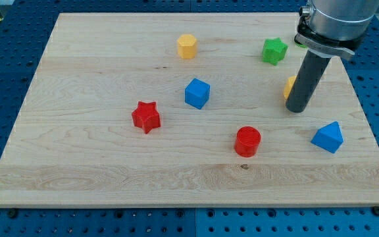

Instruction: Slide the yellow heart closer to the blue cube

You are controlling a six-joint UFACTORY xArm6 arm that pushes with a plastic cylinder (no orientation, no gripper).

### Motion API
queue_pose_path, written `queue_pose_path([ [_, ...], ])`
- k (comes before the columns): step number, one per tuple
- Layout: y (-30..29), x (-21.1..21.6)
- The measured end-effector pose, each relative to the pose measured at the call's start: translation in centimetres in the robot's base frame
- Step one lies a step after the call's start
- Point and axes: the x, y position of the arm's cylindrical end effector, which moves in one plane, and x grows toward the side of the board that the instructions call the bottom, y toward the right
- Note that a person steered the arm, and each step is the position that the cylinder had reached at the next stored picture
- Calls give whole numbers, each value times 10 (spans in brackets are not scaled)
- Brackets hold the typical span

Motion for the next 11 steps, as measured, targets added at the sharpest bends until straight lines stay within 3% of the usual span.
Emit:
queue_pose_path([
  [1,49,0],
  [2,58,-5],
  [6,-4,-42],
  [8,-4,-68],
  [11,-87,-53],
])
